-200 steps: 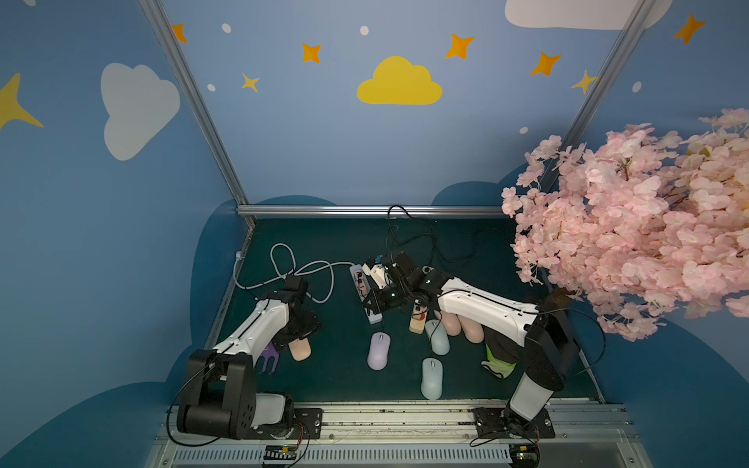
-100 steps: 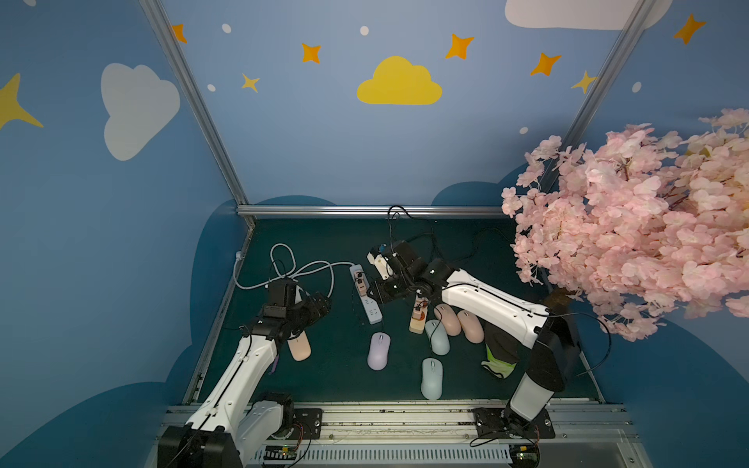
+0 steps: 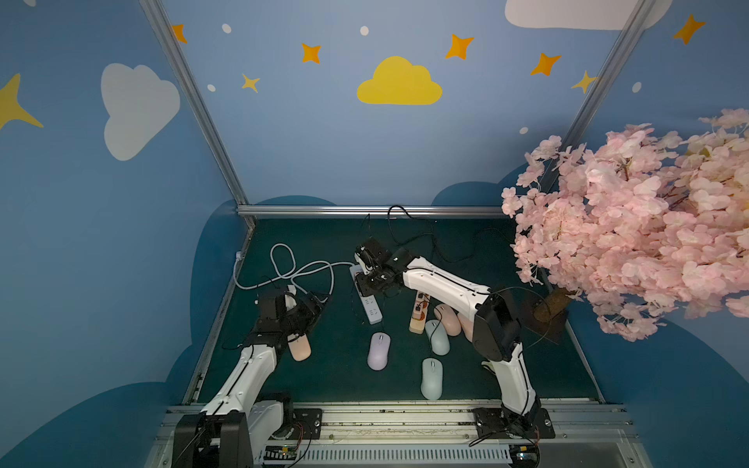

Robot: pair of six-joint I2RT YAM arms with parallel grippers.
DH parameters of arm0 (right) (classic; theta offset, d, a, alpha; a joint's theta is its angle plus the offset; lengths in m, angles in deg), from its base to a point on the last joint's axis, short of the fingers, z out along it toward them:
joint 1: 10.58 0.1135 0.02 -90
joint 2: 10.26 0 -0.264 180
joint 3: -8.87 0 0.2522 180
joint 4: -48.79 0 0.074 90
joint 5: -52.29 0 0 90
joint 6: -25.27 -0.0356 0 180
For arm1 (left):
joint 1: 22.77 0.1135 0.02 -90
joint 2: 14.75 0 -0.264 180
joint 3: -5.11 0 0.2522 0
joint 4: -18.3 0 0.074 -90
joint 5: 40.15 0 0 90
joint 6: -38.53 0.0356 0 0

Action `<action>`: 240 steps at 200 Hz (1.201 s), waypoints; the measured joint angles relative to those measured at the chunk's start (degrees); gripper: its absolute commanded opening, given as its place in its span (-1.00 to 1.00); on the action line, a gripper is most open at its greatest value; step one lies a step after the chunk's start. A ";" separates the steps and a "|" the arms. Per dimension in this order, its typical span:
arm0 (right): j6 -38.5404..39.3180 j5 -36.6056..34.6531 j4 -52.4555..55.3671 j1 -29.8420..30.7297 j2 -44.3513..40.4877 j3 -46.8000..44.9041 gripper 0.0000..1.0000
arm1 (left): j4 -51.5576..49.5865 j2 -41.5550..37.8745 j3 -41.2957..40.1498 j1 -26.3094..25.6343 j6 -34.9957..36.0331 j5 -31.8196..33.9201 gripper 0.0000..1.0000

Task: Unplug the wireless mouse
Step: Place the power cord at the center of the board, then remove the plug from the socket.

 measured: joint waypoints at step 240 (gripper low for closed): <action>0.74 -6.25 1.75 -0.11 12.11 11.45 -0.50 | 3.54 2.40 -0.15 0.44 -0.76 -2.69 0.68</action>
